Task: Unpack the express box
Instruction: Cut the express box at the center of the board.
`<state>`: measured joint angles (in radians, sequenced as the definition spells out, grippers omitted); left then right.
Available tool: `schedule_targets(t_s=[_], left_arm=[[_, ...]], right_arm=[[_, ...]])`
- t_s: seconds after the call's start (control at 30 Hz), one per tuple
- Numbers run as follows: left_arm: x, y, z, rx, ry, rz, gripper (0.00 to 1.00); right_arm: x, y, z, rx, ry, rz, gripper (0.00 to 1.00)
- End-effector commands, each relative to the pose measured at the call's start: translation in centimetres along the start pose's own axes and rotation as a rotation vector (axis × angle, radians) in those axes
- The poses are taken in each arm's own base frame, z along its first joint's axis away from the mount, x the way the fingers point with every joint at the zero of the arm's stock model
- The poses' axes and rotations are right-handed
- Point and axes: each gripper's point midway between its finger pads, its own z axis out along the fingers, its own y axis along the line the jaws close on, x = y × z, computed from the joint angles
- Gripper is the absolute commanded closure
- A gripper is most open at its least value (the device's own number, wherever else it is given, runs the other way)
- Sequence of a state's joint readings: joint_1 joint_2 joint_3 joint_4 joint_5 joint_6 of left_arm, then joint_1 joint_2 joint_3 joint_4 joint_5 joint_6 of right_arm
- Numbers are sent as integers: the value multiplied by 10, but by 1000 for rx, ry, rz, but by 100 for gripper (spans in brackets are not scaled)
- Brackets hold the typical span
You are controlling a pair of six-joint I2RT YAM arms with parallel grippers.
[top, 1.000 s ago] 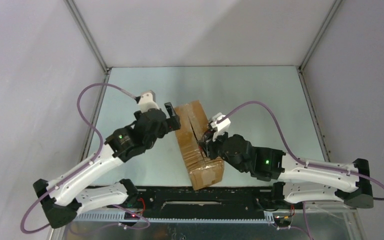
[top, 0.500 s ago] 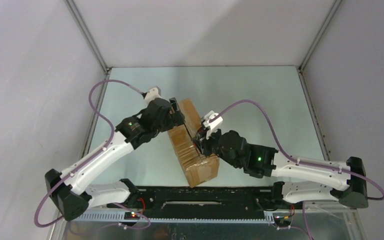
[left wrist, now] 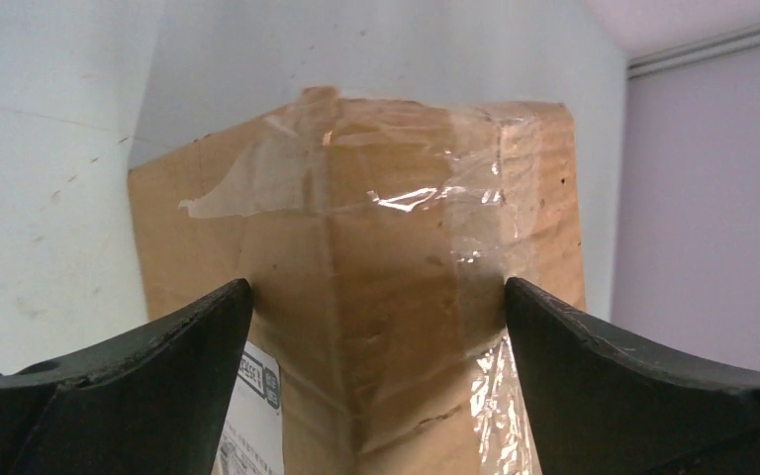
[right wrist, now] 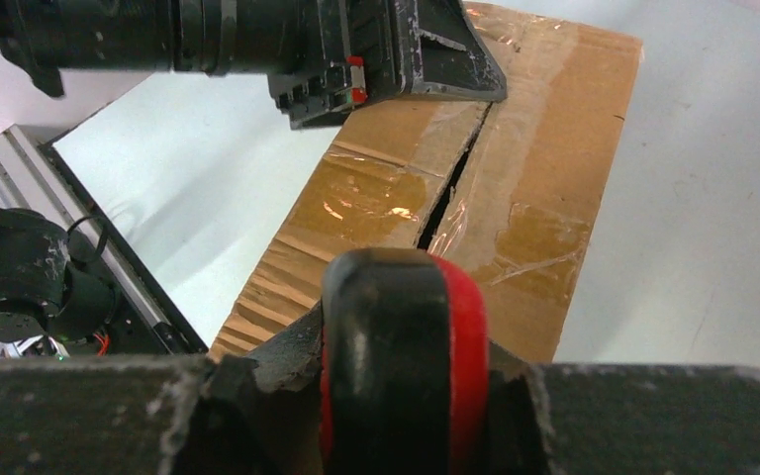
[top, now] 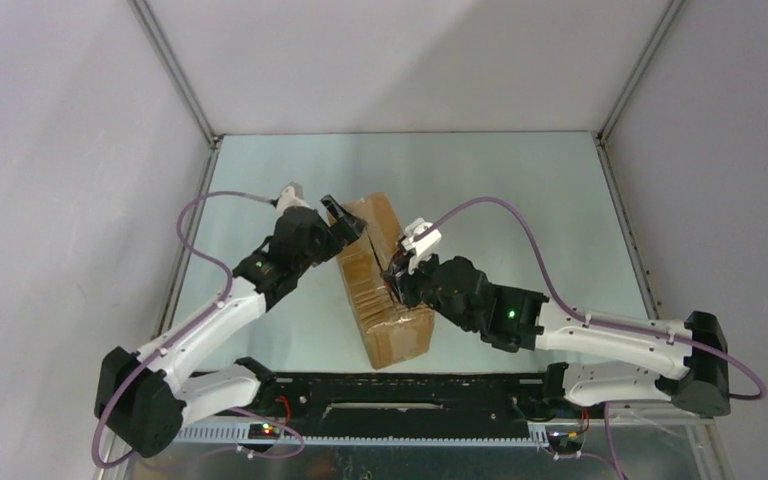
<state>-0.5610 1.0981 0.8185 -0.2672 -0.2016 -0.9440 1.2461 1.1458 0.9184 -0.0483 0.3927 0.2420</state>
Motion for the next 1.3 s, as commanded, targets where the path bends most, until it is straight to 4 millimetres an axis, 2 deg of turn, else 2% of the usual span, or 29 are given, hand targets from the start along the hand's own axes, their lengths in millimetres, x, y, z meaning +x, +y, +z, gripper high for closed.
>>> schedule_targets(t_s=[0.0, 0.2, 0.33, 0.47, 0.6, 0.87, 1.27], left_arm=[[12, 2, 15, 110, -8, -139, 0], [14, 42, 28, 16, -123, -269, 2], [16, 72, 35, -111, -166, -314, 3], [17, 91, 37, -221, -191, -303, 3], [16, 100, 36, -267, -222, -298, 3], [22, 127, 32, -394, -254, -283, 3], [28, 139, 32, -467, -276, -285, 3]], right_arm=[[21, 6, 3, -21, 75, -1, 100], [13, -2, 1, 91, 122, 81, 100], [13, 3, -9, 136, 168, 91, 100], [11, 6, -18, 154, 185, 89, 100], [4, 3, -25, 161, 171, 101, 100], [-27, -3, -32, 179, 105, 120, 100], [-48, -3, -41, 166, 65, 124, 100]])
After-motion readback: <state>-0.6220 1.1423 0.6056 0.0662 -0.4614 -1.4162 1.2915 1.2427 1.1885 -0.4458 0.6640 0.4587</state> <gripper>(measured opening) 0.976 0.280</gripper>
